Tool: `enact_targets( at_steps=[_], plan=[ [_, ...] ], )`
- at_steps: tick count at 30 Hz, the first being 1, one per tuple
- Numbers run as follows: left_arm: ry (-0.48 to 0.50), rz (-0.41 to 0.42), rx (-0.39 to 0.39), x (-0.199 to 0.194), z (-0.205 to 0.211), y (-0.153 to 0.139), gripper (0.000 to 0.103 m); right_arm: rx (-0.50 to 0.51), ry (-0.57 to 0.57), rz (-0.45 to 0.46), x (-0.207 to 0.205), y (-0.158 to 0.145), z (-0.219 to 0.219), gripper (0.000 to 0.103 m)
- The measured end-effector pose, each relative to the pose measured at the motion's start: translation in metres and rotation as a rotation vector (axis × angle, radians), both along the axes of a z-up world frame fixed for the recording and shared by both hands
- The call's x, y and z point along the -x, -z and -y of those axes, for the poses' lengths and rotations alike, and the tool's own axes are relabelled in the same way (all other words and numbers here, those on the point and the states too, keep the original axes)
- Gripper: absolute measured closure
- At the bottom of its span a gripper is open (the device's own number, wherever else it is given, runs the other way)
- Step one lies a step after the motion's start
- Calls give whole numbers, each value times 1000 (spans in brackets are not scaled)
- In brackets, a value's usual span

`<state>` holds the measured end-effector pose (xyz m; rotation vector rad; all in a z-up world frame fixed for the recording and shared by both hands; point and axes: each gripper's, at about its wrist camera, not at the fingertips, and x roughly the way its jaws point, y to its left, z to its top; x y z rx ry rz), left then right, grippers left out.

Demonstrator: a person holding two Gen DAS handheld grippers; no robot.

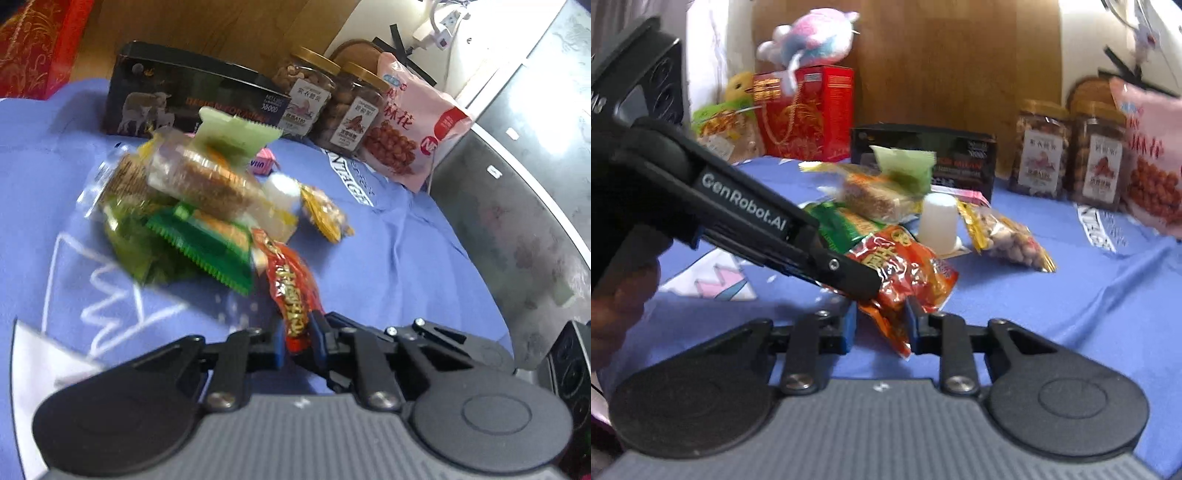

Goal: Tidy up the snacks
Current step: 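Reach the left gripper toward the red spicy-strip bag on the pile, then close the left gripper on the red spicy-strip bag and lift it, then carry the red bag over the black tin box and release it inside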

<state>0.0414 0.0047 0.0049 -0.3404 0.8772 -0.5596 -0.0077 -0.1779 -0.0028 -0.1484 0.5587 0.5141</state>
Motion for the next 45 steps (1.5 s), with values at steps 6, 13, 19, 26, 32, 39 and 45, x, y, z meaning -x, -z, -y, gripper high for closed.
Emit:
enact_targets(
  at_steps=[6,13,19,26,32,39,45],
  plan=[
    [-39,-12,37,31,-37,-7,89,-38,-164,-28,15,-3,-12,67],
    [-69,-10,-16,30,-51,-9,65,-247,-94,-190,-13,-2,11,48],
    [-10,8,-3,5,-37,-7,53,-371,-55,-292,-14,9,29,47],
    [-16,-8,76,-2,-43,6,72,-395,-61,-305,-19,6,20,74],
    [-73,110,63,3,-57,-35,72,-397,-142,-203,-30,-30,7,76],
    [-120,314,-46,-95,-42,-111,70,-382,-107,-54,-129,-84,-13,75],
    [-208,269,-38,-200,-38,-101,69,-366,-3,-87,-217,-75,-33,75]
  ],
)
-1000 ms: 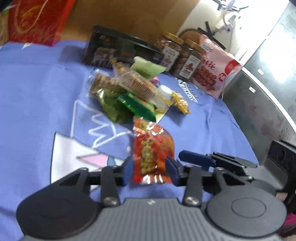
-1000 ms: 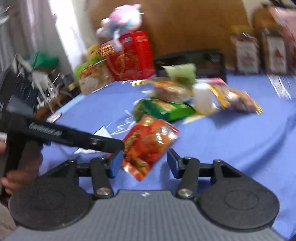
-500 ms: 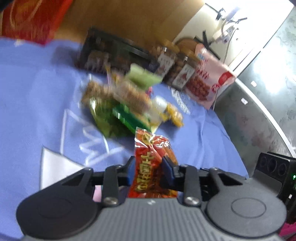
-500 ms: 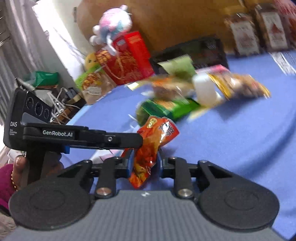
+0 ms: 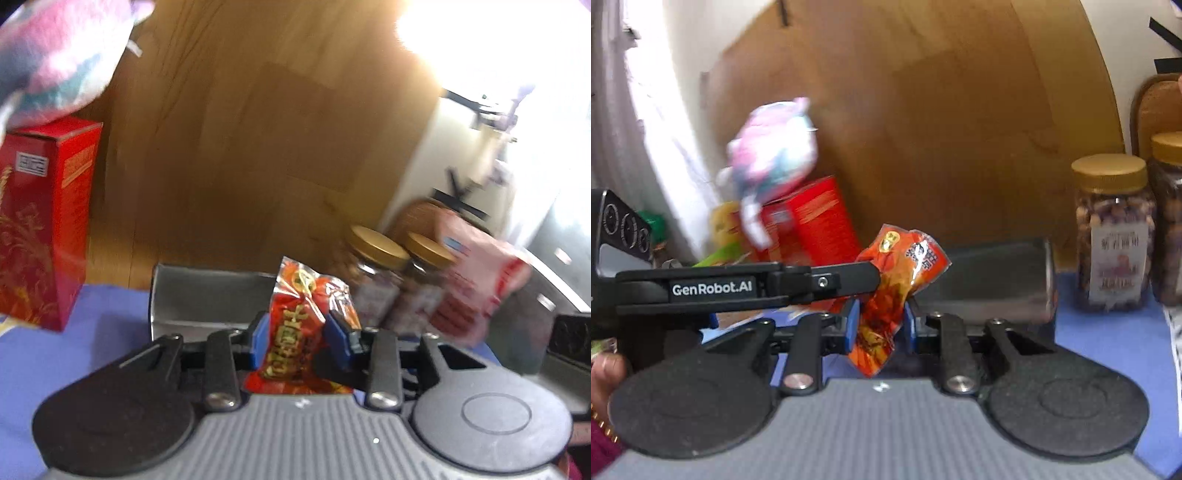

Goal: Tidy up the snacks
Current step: 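Carry the red bag over the black tin box and release it inside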

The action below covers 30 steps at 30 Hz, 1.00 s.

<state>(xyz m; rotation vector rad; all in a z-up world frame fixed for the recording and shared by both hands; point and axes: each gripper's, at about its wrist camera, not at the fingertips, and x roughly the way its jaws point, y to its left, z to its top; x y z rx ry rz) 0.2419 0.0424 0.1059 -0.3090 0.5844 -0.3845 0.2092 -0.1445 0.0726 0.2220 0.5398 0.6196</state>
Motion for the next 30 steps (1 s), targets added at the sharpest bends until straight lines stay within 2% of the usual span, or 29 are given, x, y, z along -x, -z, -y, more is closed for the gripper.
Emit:
enact_targets(
  at_steps=[4,7,11,13,15,18,21,23,26,30],
  plan=[
    [-53,-47,-28,-34,6,21,68,66,56,-32,-28,14,-12,66],
    [-66,-70,-34,-39,2,29,66,87,79,-8,-25,15,-6,65],
    [-34,-25,2,-13,-15,23,63,38,95,36,4,6,21,65],
    [-16,-25,33,7,-23,21,62,-19,74,18,23,7,38,65],
    [10,-40,68,26,-30,24,62,-22,82,-1,35,14,46,65],
    [31,-87,86,44,-29,35,59,7,158,-90,39,34,62,64],
    [21,-167,73,37,-25,52,54,-44,244,-221,23,54,82,64],
    [19,-244,86,22,-25,63,54,-78,241,-277,13,63,87,64],
    [46,-329,166,3,-26,81,54,-117,230,-349,-1,73,86,64],
    [75,-399,169,-12,-14,100,63,-118,204,-399,-7,83,72,67]
  ],
)
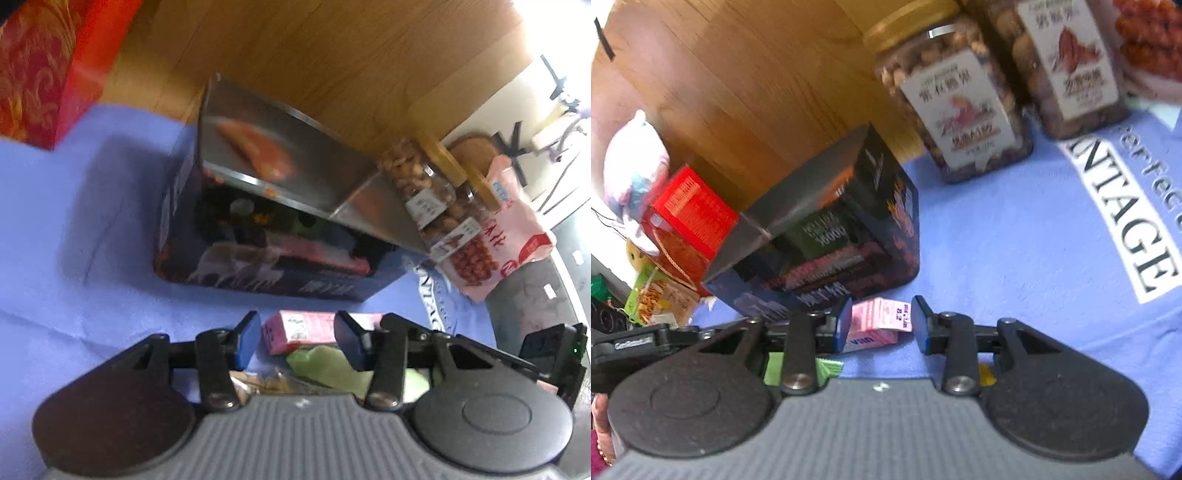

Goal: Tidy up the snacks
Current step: 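Carry the red bag over the black tin box and release it inside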

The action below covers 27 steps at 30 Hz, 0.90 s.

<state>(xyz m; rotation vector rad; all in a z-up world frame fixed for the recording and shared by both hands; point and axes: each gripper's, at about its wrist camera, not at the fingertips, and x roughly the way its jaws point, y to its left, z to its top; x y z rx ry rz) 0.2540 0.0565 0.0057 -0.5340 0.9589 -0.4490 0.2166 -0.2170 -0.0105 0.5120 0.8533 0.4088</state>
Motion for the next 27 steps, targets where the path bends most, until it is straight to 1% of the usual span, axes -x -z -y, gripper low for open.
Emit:
enact_targets(
  at_steps=[1,3,5,10,12,15,17,20,21,23,27],
  plan=[
    [-1,3,-13,0,3,2,64,-11,-5,3,2,1,-2,68],
    [-3,36,-57,3,6,0,63,5,-11,10,5,-2,-10,68],
    [-18,41,-72,5,5,-5,63,16,-27,20,8,-10,-15,68],
    [-40,156,-68,29,-9,-42,63,43,-49,162,30,-49,-30,68],
    [-50,211,-86,41,-12,-56,63,49,-57,207,37,-61,-35,68],
    [-68,235,-98,48,-19,-68,63,61,-61,254,40,-75,-40,68],
    [-75,259,-98,43,-22,-79,63,80,-63,303,35,-86,-46,68],
    [-93,281,-106,23,-20,-91,63,102,-58,347,15,-98,-52,67],
    [-91,282,-113,16,-20,-91,63,111,-51,351,7,-94,-52,67],
    [-96,268,-123,-2,-17,-87,63,116,-44,331,-11,-89,-51,67],
    [-113,236,-149,-32,-14,-72,63,163,-56,317,-32,-74,-58,62]
  ],
)
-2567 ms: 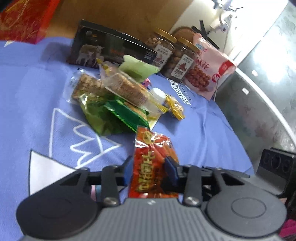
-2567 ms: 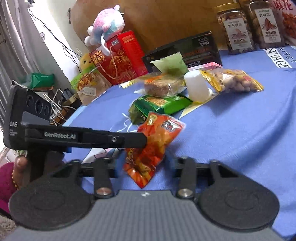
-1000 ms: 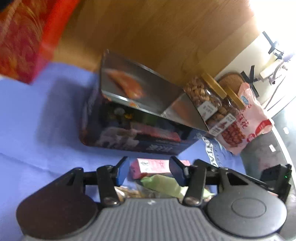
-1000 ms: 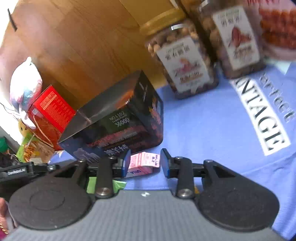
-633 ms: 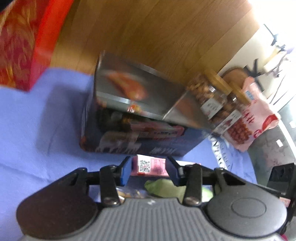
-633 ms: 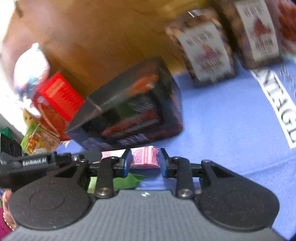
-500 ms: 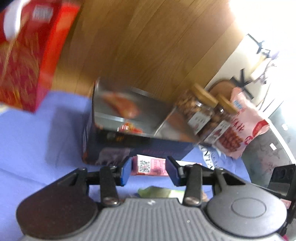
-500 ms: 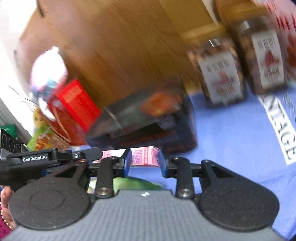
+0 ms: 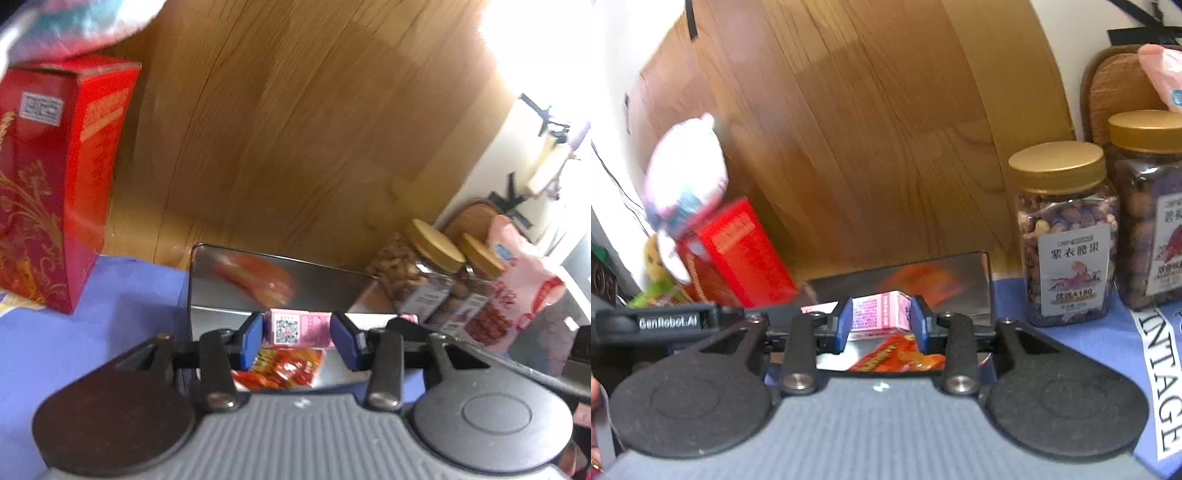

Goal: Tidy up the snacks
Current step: 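Carry the red bag over the black tin box and release it inside, then move the left gripper back to the pile toward the green cracker pack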

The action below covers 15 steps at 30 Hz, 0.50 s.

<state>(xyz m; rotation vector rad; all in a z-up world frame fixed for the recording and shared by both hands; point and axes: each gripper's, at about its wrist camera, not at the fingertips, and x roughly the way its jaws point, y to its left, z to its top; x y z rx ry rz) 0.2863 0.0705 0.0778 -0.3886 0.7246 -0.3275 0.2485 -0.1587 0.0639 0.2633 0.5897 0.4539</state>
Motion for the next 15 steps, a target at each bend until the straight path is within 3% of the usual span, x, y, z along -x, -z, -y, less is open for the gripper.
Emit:
enact_targets(
  at_steps=[5,8,12,15],
  plan=[
    [-23,-46,-20,-15,2,16,58,28,-7,-35,-11,17,-6,56],
    [-30,-33,-21,-7,-1,15,57,23,19,-6,-4,15,1,55],
    [-20,-8,23,22,-10,4,57,-49,6,8,22,6,24,55],
    [12,17,43,59,-12,2,51,-134,-57,-56,47,14,35,54]
  ],
)
